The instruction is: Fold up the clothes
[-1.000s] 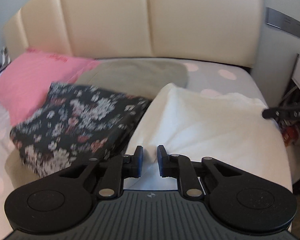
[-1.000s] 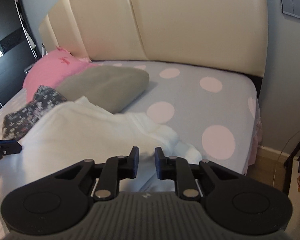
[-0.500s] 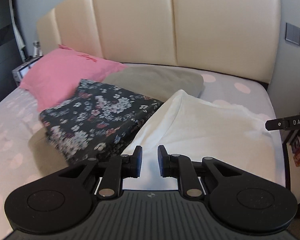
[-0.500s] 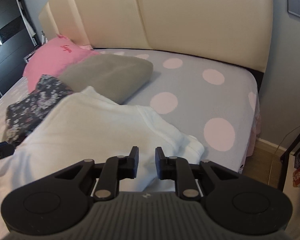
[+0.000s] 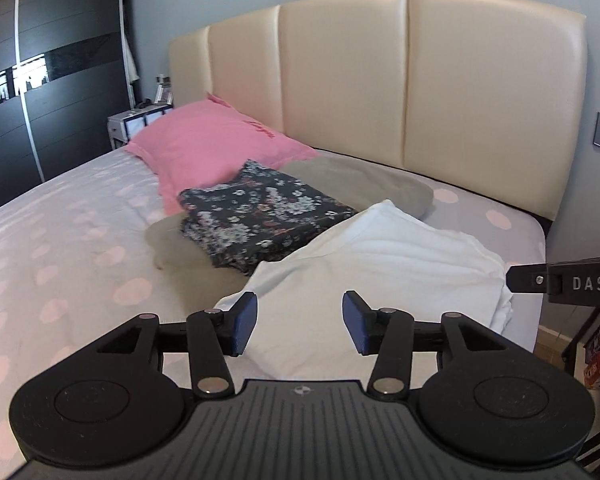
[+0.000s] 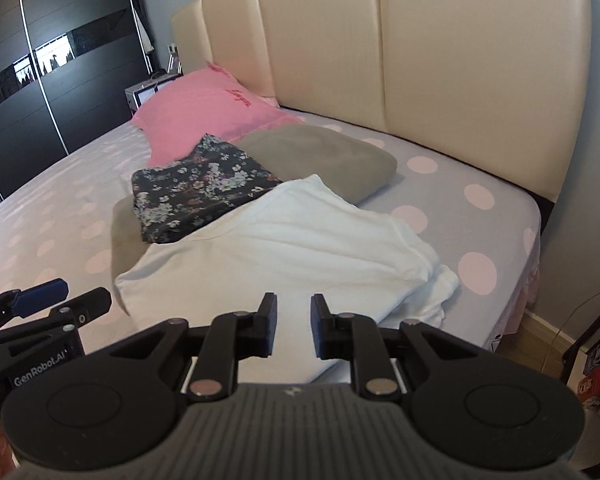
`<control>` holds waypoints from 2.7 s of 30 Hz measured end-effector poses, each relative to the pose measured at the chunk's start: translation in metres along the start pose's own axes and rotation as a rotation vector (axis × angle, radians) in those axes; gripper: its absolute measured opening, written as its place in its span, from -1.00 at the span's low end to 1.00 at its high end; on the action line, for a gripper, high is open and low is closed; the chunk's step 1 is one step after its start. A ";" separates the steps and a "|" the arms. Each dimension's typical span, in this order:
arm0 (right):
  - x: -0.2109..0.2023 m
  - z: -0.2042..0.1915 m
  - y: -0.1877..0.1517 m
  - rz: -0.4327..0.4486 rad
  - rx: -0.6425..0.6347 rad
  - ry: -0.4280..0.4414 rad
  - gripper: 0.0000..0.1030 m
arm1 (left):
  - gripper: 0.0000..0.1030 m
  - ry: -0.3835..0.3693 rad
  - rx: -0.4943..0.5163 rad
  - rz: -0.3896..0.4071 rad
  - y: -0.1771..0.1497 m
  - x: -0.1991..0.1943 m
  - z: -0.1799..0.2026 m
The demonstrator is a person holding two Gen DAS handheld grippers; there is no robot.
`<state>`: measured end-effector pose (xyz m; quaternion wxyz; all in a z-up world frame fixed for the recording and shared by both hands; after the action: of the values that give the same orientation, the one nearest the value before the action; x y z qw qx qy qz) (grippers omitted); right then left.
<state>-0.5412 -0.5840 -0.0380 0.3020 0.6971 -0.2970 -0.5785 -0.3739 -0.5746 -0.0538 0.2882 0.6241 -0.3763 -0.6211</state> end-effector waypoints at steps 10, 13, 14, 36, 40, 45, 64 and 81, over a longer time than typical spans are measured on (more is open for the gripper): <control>-0.032 -0.019 -0.033 0.011 0.012 0.026 -0.51 | 0.21 0.076 -0.048 0.034 -0.012 -0.039 -0.016; -0.038 -0.024 -0.037 0.037 0.003 0.031 -0.43 | 0.27 0.082 -0.047 0.031 -0.017 -0.040 -0.015; -0.039 -0.025 -0.037 0.049 0.000 0.034 -0.31 | 0.29 0.083 -0.046 0.030 -0.019 -0.040 -0.015; -0.007 -0.013 -0.059 -0.029 0.111 0.025 -0.08 | 0.31 0.085 -0.042 -0.019 -0.047 -0.027 -0.007; -0.008 -0.015 -0.059 -0.024 0.100 0.022 -0.07 | 0.31 0.078 -0.039 -0.033 -0.050 -0.024 -0.005; -0.008 -0.017 -0.060 -0.023 0.084 0.011 -0.06 | 0.31 0.073 -0.032 -0.058 -0.053 -0.022 -0.002; -0.011 -0.016 -0.071 -0.055 0.037 -0.049 -0.02 | 0.31 0.028 -0.039 -0.142 -0.071 -0.013 0.009; -0.012 -0.020 -0.084 -0.106 -0.011 -0.089 0.04 | 0.31 0.008 -0.043 -0.176 -0.078 -0.009 0.013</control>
<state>-0.5178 -0.5194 -0.0923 0.2615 0.6838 -0.2695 -0.6256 -0.3772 -0.5227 -0.1143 0.2474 0.6508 -0.3056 -0.6495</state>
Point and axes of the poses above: each gripper's, at about its wrist camera, not at the fingertips, and x roughly the way its jaws point, z to its right, y to its top, the point moved 9 cm from there along x, roughly the way its jaws point
